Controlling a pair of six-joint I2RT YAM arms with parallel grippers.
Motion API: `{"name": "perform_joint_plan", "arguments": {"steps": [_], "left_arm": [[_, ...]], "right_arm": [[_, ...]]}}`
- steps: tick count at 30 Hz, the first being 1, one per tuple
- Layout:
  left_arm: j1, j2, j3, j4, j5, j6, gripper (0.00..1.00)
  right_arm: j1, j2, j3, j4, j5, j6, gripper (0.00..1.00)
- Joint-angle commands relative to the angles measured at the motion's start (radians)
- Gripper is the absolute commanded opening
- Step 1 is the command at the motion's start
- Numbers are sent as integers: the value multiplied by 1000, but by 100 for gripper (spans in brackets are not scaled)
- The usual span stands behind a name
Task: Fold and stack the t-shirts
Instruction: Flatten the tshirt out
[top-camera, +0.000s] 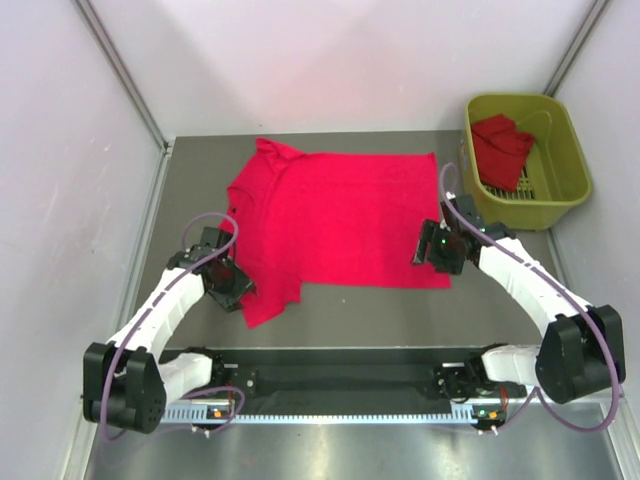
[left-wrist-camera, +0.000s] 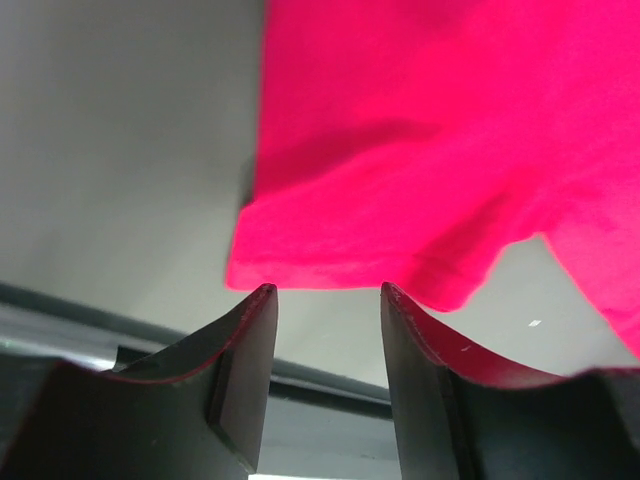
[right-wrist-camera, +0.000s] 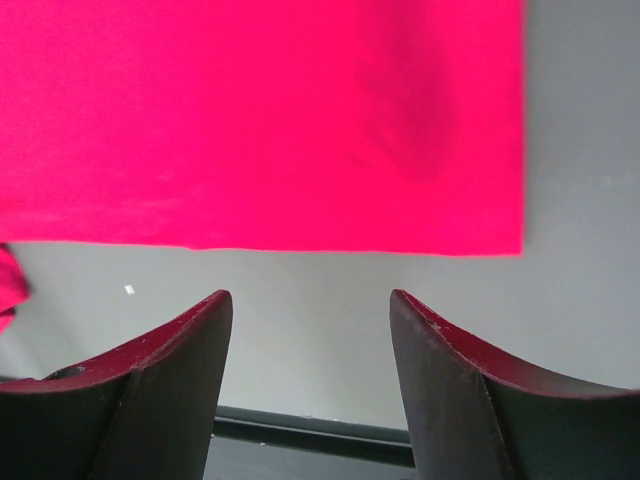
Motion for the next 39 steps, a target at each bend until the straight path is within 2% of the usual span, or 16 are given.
{"name": "perform_joint_plan", "arguments": {"steps": [1,4,9,17,22,27,30,32,34,35,39], "left_arm": [[-11,16,-36,-71,-15,-66,51],[-11,29,-39,-105,-87,-86,53],[-11,59,-68,-50,-63,-63,52],[-11,68,-113,-19,-61,-55,50],[-11,138,-101,26,-55,-38,47],[-11,178,-99,26,-75,-43,39],[-11,195,-96,36,-69,-40,25],[-11,195,-88,41,-67,-37,19],[-11,186,-73,35,-72,-28,5],[-11,178,-67,30,-73,-20,1],[-11,149,-39,-2,-84,2,0]], "right_arm": [[-42,-41,-46,26,0,55,64],[-64,-58,-75,41,-4,59,60],[-87,-80,-102,57,-9,59,56],[-117,-106,-133,71,-10,76,54],[-130,-114,-148,72,-9,82,54],[-148,-127,-171,72,15,97,56],[-162,-140,-187,77,40,105,56],[-177,-140,-201,78,48,111,56],[-203,-137,-217,78,55,123,56],[-214,-137,-224,78,57,126,56],[-288,-124,-256,121,22,114,54]]}}
